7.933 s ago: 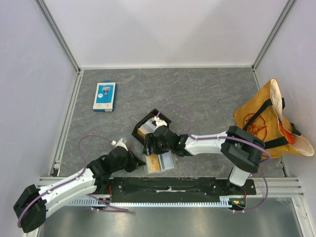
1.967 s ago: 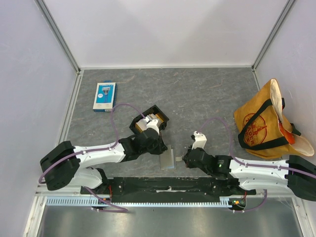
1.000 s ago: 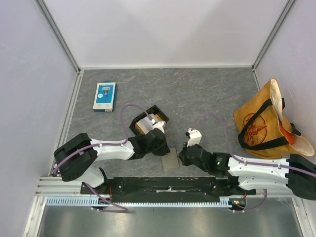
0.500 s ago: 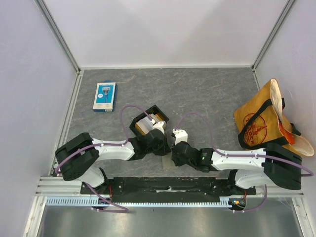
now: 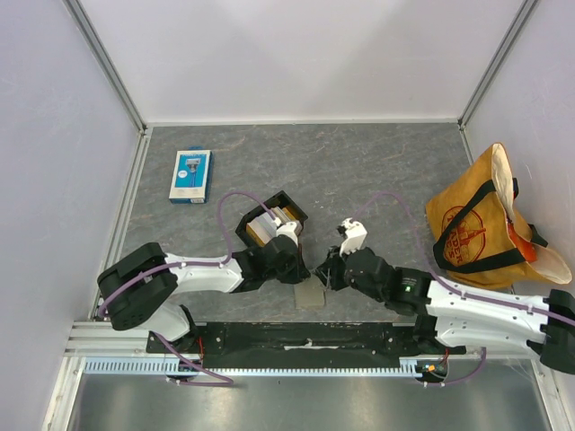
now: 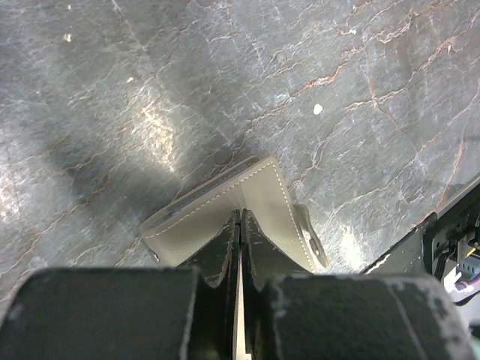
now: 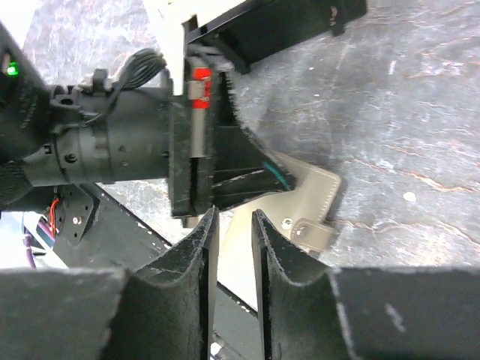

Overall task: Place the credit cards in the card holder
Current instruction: Close the card holder at the center of the board.

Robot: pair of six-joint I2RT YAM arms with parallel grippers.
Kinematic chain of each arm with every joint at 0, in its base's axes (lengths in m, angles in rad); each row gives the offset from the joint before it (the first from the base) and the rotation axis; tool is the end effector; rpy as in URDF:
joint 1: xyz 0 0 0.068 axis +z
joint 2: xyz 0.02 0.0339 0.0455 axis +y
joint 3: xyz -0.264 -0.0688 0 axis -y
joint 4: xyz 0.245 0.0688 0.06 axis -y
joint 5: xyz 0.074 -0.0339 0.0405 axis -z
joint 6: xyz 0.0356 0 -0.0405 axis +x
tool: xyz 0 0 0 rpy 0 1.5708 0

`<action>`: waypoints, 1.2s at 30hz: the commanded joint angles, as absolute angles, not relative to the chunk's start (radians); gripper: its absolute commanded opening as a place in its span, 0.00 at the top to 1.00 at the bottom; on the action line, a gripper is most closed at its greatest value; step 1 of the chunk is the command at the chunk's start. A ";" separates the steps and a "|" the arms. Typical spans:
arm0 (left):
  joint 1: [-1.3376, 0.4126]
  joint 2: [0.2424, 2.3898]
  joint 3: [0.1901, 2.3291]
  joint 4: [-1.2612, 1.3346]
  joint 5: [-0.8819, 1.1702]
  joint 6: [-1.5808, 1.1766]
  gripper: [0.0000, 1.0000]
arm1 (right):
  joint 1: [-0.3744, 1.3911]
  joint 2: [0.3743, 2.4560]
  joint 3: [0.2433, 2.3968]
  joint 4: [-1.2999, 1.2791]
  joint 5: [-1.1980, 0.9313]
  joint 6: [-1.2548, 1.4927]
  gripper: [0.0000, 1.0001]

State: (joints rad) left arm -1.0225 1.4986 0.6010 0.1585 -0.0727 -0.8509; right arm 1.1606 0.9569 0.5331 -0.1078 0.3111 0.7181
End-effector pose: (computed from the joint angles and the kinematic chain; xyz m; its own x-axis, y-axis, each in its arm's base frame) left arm 0.1490 -0.2389 0.1489 -0.8504 -0.0463 -0.5241 0.2787 0.8052 -0.5234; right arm 0.0933 0.1872 0.2285 -0.6574 0.0589 -0.7512 -0.4452 0.7740 0.4503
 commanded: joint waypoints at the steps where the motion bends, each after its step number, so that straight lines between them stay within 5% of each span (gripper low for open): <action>1: -1.023 1.442 0.614 0.083 -0.069 -0.819 0.93 | 1.117 0.882 0.456 -0.202 0.344 0.762 0.72; 7: -1.022 1.362 0.600 0.061 -0.052 -0.807 0.91 | 1.098 0.867 0.400 -0.210 0.330 0.796 0.83; 18: -1.023 1.249 0.482 0.092 0.021 -0.821 0.92 | 1.092 0.943 0.417 -0.166 0.302 0.738 0.85; 36: -1.038 1.387 0.474 0.175 0.055 -0.841 0.96 | 1.069 1.051 0.419 -0.045 0.206 0.689 0.87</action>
State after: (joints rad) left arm -1.0245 1.3647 0.4595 0.1684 0.0589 -0.8433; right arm 1.0752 1.0313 0.3931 -0.0994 0.2333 0.7124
